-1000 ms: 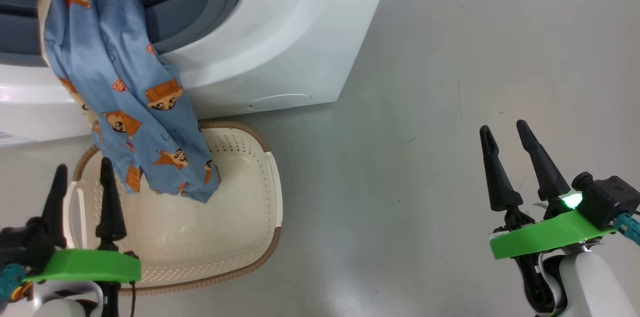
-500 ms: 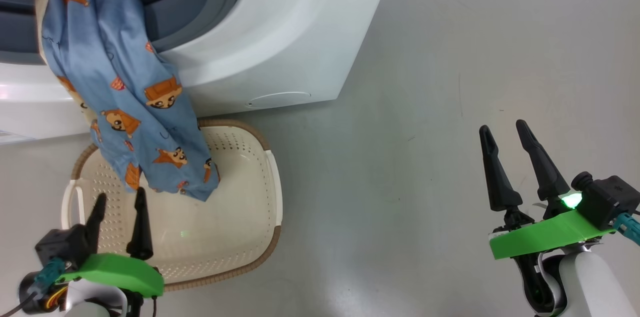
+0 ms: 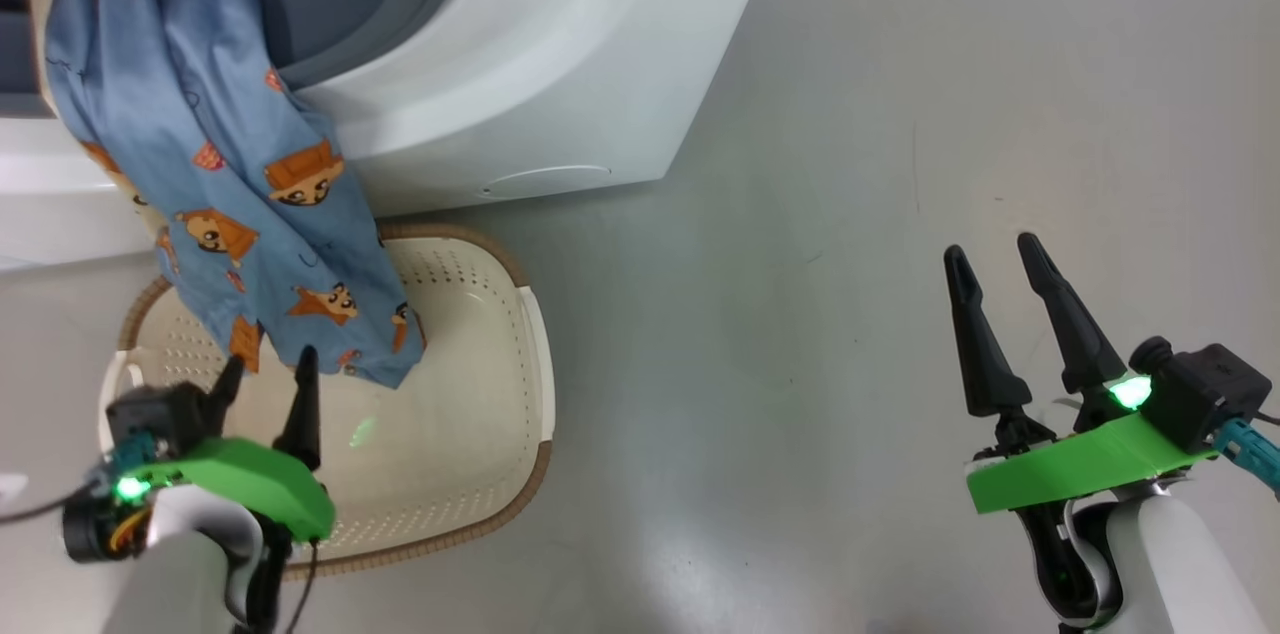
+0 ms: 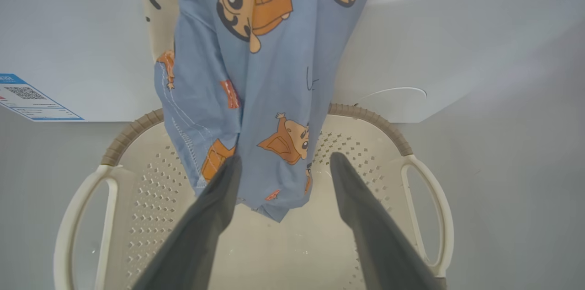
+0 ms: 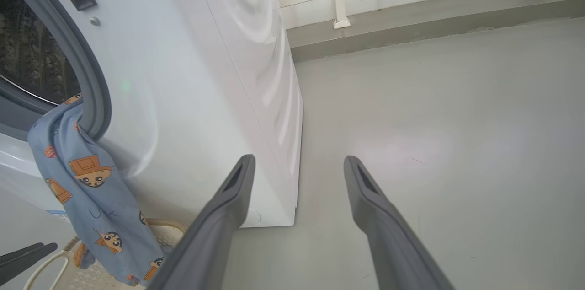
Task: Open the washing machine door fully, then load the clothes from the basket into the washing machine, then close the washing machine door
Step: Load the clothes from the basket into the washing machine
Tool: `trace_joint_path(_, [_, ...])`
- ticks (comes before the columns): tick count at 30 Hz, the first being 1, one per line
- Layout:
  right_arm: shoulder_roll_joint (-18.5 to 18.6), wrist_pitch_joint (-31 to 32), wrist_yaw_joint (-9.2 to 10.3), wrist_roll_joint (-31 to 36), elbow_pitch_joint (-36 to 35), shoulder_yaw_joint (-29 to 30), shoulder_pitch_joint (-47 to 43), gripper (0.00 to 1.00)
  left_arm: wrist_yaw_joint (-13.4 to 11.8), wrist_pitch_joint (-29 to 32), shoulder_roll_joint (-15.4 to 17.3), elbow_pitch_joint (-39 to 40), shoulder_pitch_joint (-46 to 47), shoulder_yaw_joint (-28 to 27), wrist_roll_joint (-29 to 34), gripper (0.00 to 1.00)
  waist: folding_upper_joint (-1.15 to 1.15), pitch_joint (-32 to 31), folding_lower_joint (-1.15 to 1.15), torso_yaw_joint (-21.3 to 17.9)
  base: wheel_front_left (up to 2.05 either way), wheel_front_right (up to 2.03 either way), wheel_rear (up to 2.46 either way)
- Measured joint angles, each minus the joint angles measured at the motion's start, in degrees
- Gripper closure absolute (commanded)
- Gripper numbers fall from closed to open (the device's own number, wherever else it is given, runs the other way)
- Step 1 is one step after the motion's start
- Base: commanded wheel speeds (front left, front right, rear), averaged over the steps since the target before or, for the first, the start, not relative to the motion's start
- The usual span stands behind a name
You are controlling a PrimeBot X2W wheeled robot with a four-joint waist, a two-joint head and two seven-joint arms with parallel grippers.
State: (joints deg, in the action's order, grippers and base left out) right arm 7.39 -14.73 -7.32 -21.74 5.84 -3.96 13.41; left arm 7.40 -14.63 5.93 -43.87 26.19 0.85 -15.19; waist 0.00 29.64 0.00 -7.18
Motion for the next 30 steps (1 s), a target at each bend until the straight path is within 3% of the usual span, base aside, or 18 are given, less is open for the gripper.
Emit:
trace_joint_path(13, [-0.5,0.0,0.00,0.1,-0.7,-0.8,2.0,0.00,0.0,0.0,5.2,-15.2,13.5,6.0,-3.9,0.00,0.00,4.0,0.00,-1.5,0.00,0.00,0.00])
trace_joint_path(30, [-0.8,0.0,0.00,0.6,-1.3,-1.8,4.5,0.00,0.0,0.0,9.1,-22.6,22.9,16.3,-12.7,0.00,0.00,8.7,0.00,-3.4,0.00,0.00,0.00])
